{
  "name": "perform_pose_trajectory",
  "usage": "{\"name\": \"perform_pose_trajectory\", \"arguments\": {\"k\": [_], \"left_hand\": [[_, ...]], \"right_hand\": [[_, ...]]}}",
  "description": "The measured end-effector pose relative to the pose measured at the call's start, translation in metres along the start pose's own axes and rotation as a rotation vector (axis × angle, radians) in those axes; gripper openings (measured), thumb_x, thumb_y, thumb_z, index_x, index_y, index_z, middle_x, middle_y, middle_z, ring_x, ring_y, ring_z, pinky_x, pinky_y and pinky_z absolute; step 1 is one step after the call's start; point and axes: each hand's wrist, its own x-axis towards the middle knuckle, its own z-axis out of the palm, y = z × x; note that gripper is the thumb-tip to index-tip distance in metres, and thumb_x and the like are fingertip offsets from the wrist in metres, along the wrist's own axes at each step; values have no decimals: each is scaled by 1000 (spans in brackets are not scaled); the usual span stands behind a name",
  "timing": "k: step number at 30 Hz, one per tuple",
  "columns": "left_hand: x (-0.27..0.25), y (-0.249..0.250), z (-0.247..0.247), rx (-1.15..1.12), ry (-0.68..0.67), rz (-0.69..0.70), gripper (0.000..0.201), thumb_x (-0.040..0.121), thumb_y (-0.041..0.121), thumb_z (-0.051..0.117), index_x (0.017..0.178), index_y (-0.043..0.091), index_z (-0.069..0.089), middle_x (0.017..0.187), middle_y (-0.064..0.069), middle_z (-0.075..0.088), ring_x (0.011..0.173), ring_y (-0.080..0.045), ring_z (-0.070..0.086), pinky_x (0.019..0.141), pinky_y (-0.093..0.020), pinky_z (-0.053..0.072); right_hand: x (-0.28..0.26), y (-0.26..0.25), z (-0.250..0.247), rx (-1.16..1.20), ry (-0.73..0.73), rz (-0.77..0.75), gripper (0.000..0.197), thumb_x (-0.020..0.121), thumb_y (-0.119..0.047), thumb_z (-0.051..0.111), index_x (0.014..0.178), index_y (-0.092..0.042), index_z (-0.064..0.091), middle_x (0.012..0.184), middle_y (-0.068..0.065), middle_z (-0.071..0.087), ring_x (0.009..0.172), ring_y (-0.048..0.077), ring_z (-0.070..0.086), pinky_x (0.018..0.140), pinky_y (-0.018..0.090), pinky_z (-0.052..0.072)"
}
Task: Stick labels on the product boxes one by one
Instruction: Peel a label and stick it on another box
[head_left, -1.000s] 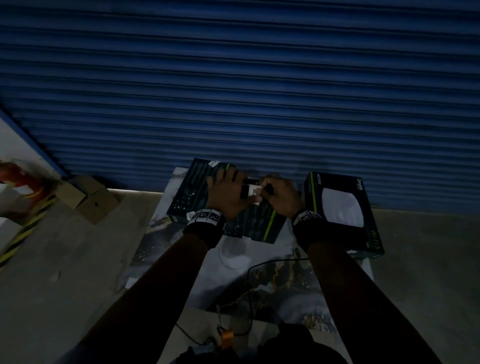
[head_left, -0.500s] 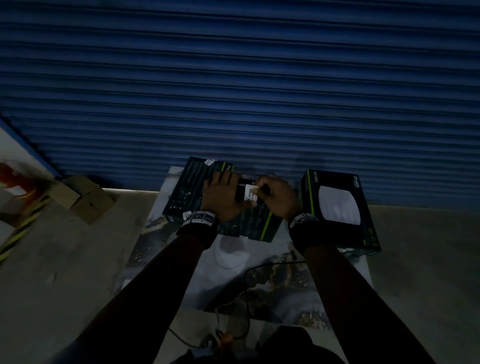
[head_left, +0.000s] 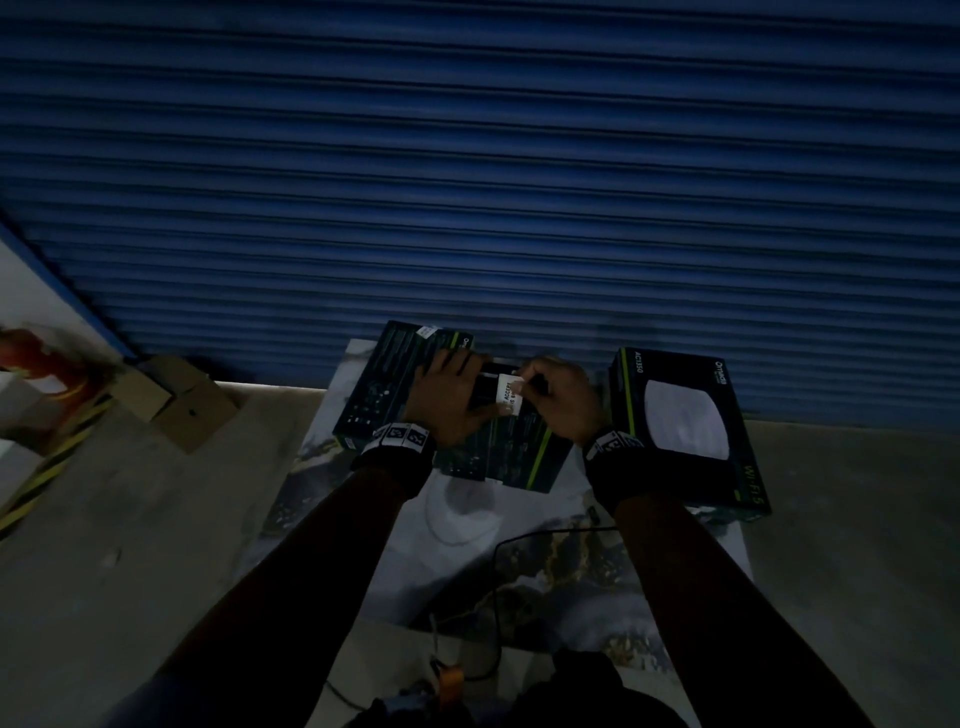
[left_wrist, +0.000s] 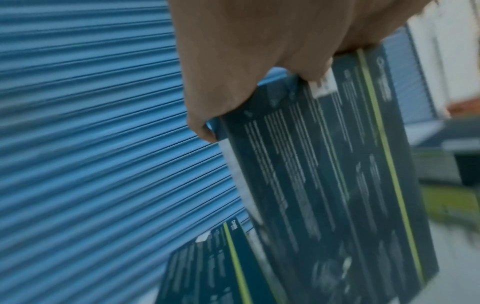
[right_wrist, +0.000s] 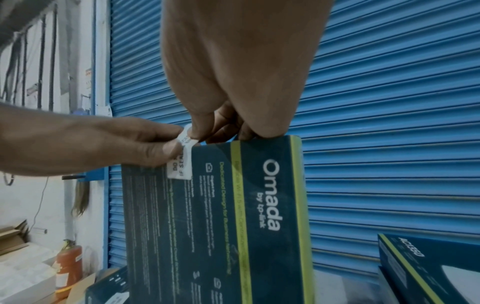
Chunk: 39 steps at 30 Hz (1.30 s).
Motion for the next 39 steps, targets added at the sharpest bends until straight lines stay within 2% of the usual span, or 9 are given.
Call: {"name": "perform_pose_trajectory", "arguments": {"k": [7,10,15,21,23,28,31,34,39], "left_hand": [[1,3,-7,-189,-7,-48,67,85,83,48,141,48,45,145,6,50,137,-26,38,107,-63,36],[2,8,-12,-240,2,-88,59,83,85,48,133,54,49,144,10,53,138,-24,41,108,-70,27],[12,5,-4,-297,3,-131,70,69,100,39,125,58,49,133,15,58,131,-23,48,104,-67,37],[33,-10,10,-389,-126,-159,57,56,104,52,100,68,48,113,22,63,112,-19,60,98,-63,46],[34,-2,0,-363,-123,-203,50,61,100,54,96,64,52,111,21,64,112,-17,60,102,-65,40],[26,21,-17,-312,3,-305,16,92,59,59,92,43,63,103,14,67,112,-23,60,106,-74,24],[21,23,-21,-215,-105,-269,44,85,80,51,109,45,62,124,10,64,127,-26,51,109,-68,28],[17,20,-23,-127,-224,-231,76,67,98,45,126,51,54,145,10,53,141,-29,35,110,-64,26],[22,26,-20,-109,-181,-281,72,70,98,42,116,46,59,135,6,61,138,-30,39,110,-63,25]], "right_hand": [[-2,-1,2,-32,53,-26,6,94,-20,71,92,-14,70,100,-3,64,87,8,58,76,17,42],[-3,2,3,-34,58,-49,6,93,-20,71,92,-14,70,99,2,63,87,15,60,78,26,47],[-5,0,6,-64,129,-63,3,90,-11,74,91,-11,71,103,6,64,91,19,63,83,32,52],[-1,-7,5,-122,190,6,28,84,-4,78,111,0,71,118,18,60,113,34,57,98,31,45],[-2,-11,3,-122,195,8,23,87,-1,74,109,2,71,117,19,62,112,35,59,100,36,48],[-5,-3,6,-93,209,36,21,95,6,55,110,0,69,114,17,66,105,30,65,98,31,51],[-4,-3,2,-64,167,42,26,97,5,49,115,-1,67,117,17,65,107,29,64,95,22,44],[-6,-4,-1,-14,109,31,36,92,12,45,118,-3,64,120,16,62,110,24,63,99,29,49],[-9,1,1,-32,94,-26,38,89,12,51,121,-4,63,118,13,59,109,19,60,98,20,44]]}}
